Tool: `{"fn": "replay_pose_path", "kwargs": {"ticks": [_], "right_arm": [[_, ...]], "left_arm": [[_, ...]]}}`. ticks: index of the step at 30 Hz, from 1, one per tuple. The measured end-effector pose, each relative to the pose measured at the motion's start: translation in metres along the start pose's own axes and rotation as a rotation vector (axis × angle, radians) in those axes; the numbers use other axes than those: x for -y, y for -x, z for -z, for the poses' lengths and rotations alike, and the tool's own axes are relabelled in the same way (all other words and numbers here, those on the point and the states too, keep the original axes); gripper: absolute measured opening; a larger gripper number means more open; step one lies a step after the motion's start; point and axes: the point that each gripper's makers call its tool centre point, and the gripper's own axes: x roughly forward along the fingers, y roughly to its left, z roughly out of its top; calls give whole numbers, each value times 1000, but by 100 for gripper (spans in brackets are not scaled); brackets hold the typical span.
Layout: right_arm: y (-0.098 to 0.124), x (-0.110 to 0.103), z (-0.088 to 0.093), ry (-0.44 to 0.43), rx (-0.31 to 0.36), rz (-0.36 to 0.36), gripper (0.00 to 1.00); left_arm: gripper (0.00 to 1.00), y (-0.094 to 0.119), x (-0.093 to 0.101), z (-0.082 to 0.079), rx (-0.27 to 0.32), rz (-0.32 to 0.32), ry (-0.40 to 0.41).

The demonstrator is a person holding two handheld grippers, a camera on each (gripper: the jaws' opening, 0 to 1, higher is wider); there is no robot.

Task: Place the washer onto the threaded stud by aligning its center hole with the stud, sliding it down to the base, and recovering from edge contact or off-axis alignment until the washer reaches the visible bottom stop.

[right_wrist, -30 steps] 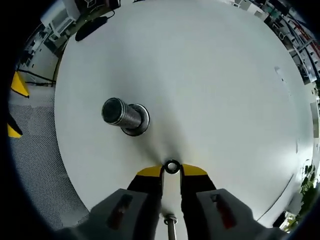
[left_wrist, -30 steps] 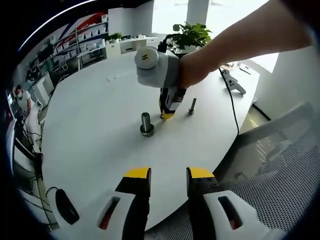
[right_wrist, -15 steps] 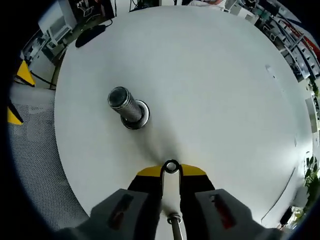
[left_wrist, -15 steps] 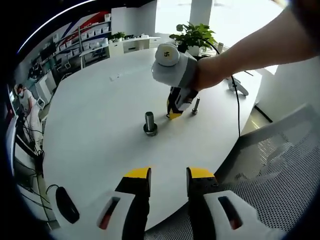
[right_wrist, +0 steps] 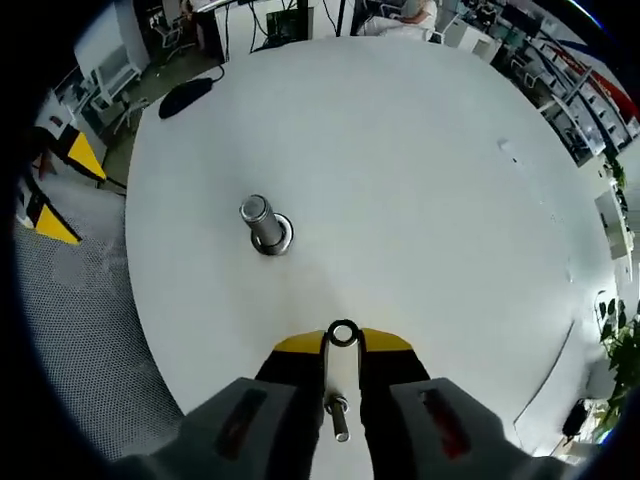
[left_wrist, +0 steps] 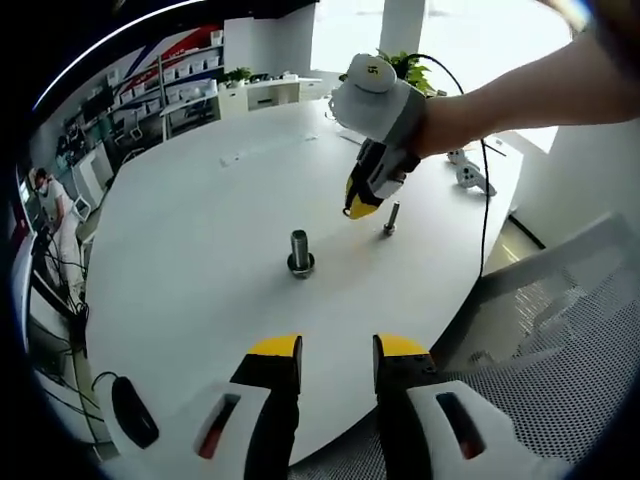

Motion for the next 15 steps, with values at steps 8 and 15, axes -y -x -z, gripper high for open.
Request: {"fn": "replay_pose_path", "kwargs": {"ticks": [8,15], "right_arm": [[29,16,19,-14,4,32,13],[34,9,40,-6,-35,8,13]], "left_arm": [[27,0,2,-1,1,5,-15],[27,0,2,-2,2,7,-22]]}}
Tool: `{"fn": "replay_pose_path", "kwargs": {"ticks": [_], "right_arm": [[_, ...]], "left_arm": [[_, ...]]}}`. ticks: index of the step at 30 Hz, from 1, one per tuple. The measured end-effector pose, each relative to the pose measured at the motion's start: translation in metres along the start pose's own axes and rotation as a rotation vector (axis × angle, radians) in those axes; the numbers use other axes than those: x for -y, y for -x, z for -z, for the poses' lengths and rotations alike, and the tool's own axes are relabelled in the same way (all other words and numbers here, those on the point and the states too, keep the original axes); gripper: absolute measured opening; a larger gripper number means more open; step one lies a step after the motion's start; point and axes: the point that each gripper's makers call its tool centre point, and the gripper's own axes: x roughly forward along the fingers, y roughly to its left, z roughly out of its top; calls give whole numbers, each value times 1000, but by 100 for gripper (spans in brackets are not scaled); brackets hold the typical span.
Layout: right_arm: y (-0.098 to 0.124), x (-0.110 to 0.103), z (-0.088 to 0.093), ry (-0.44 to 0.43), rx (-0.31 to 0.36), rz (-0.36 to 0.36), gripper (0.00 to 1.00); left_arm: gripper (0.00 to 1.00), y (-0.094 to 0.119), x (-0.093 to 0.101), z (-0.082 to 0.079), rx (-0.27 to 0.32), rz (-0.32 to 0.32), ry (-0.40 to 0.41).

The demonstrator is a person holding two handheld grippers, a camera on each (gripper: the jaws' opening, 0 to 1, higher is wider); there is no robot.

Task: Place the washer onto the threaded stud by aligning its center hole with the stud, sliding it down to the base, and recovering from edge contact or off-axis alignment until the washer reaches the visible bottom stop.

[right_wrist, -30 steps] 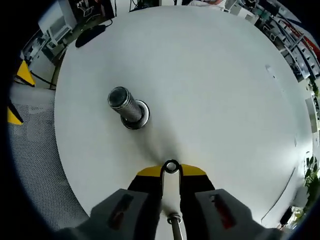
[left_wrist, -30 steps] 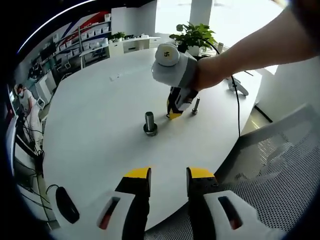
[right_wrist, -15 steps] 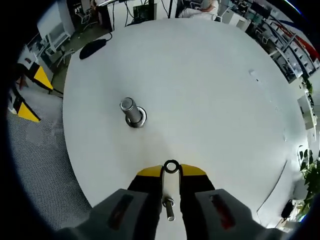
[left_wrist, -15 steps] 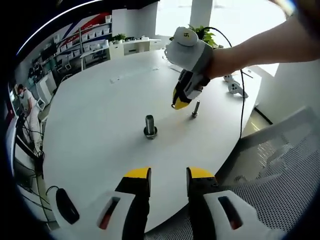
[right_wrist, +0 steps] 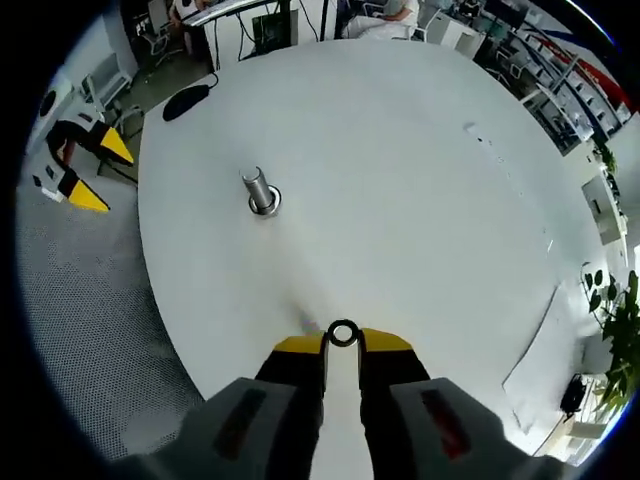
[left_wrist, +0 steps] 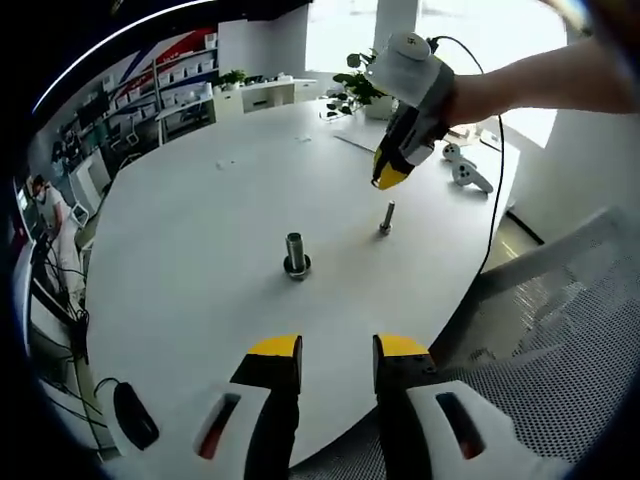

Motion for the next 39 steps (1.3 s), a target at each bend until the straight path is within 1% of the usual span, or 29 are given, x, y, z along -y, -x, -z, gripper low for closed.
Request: {"fn": "replay_pose_path", "kwargs": {"ticks": [3,6,12,17,20,21,26,39], "right_arm": [[0,-9,10,39,-21,-12,13],[-2,-12,16,56,-33,-22,13],[-7,-17,19,64,-39,-30,13],[-11,-16,17,77,-34,-26,13],[-15,-16,20,86,-49,-28,13],[-15,-15,19,90,-44,-28,13],[-20,-15,19,94,-54,-33,13],[-47,-15,30,68,-85,-61,13]], "left_arm": [[27,-1,1,1,-5,4,-5],[27,-1,2,2,-9,8,-10],[27,-2,3,3,-15,10,-13],[27,-2,3,4,-19,9,-13],[27,-3,3,5,-23,10,-14],[27,-3,3,5,-24,9,-14],[27,-3,2,6,-27,9,-13],[26,-4,1,9,-42,3,-8]]}}
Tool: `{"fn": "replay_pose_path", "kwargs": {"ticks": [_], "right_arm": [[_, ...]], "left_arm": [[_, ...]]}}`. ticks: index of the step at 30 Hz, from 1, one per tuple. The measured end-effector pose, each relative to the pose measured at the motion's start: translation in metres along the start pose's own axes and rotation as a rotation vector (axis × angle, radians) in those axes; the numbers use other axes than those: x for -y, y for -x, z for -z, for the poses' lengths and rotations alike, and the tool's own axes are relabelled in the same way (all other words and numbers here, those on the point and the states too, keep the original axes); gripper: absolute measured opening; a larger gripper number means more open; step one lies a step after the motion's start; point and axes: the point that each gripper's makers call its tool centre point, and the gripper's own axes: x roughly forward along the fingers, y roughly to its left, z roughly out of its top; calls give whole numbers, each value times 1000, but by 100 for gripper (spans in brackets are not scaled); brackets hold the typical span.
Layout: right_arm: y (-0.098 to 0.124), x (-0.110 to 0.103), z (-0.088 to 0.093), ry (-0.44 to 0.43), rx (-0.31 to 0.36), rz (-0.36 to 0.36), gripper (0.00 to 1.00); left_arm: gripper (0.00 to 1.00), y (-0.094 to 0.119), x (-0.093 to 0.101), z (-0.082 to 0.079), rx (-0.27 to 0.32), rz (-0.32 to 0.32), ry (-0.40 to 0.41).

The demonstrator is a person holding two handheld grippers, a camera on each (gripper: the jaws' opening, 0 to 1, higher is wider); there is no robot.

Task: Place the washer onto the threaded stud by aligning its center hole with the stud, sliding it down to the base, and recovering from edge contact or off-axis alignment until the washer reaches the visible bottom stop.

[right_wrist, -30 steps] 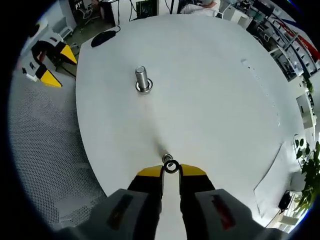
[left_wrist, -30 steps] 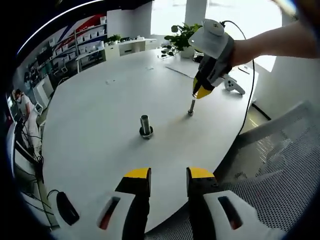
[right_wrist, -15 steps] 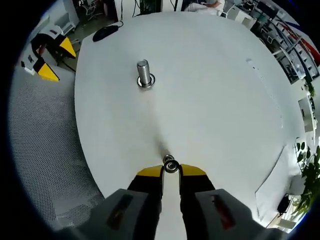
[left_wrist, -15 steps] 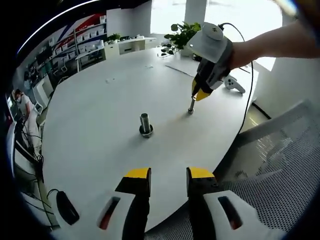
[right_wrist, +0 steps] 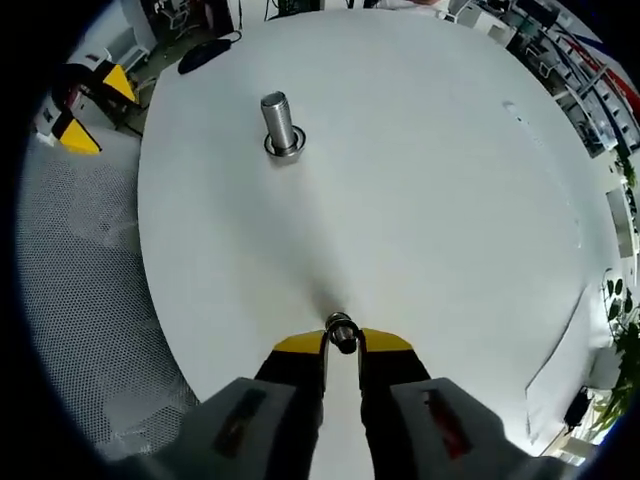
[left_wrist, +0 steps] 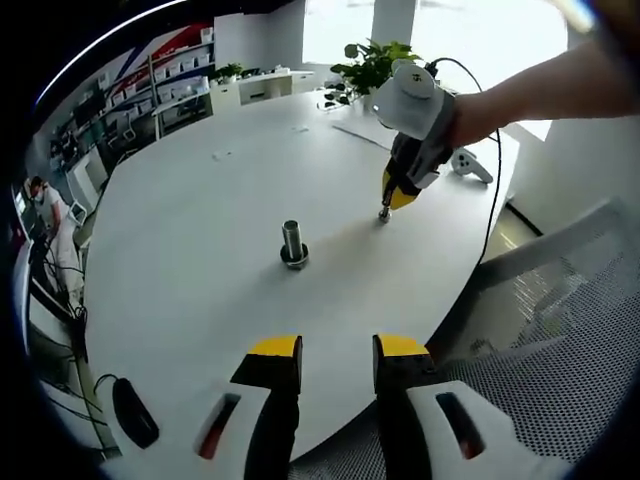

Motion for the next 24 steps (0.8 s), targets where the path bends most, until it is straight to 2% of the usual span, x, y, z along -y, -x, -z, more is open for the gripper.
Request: {"fn": "replay_pose_path", "kwargs": {"ticks": [7,15,19,24], "right_arm": [[-10,-1,4,-7,-12,-7,14],[-14,0,2,-43,7,-9,15],[-13,0,1,-63,19,1,23],[-3,-5,6,-66,45,13,24]], "left_arm": [[26,0,0,1,-3,-1,5],[27,0,-1,2,-7,-4,3],[27,0,-1,2,-5,-3,2],[27,0,1,2,-6,1,-1]]}}
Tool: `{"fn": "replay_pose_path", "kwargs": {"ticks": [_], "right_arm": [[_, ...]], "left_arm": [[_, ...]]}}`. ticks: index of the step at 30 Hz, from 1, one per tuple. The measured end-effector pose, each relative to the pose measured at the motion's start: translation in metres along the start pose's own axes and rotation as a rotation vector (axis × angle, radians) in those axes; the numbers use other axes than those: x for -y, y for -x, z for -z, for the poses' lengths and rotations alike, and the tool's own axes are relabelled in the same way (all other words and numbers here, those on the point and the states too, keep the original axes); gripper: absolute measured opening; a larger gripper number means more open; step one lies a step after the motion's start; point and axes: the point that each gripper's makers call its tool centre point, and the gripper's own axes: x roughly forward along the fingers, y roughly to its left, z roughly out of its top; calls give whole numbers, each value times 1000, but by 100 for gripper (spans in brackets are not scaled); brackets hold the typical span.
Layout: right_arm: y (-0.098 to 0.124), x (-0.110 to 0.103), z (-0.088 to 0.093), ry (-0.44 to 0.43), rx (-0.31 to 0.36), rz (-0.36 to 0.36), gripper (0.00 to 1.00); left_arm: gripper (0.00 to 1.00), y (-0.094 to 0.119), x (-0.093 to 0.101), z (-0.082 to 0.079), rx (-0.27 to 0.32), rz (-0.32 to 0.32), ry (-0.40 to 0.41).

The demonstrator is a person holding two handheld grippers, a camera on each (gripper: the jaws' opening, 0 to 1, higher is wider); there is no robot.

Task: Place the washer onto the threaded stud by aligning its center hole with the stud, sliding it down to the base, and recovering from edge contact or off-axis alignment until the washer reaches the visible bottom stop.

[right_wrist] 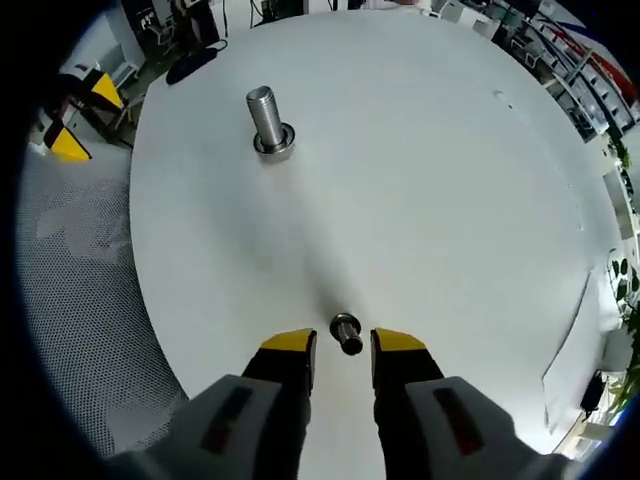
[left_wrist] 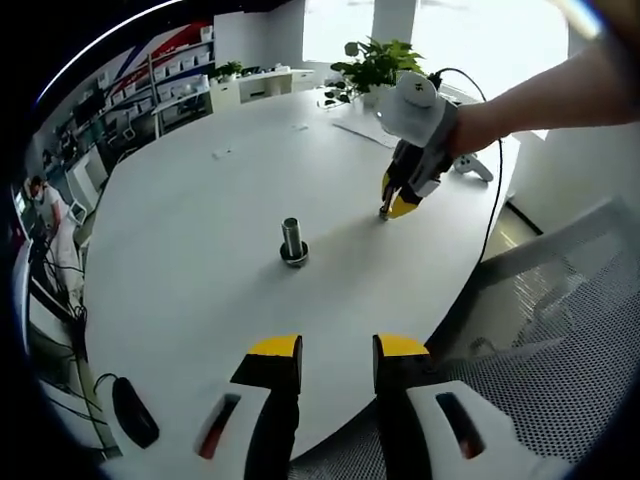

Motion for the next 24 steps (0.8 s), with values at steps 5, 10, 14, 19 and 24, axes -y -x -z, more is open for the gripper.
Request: {"fn": "replay_pose_path", "kwargs": {"ticks": [5,10,14,19,24], "right_arm": [[14,-2,4,-23,47,22,25],[36,-5,-2,-110,176,50,27],[62,-6,-8,-198,306,96,28],[103,-10,-21,-317,477,129,27],[138,-13,-32,-320,575,182,27]], "left_arm": [[27,0,1,-1,4,3,-2],[27,0,3,-3,10,11,-3],[27,0,7,-4,14,20,-13],[27,2,9,-11,46,24,-15],[27,2,9,-15,60,21,-21]]}}
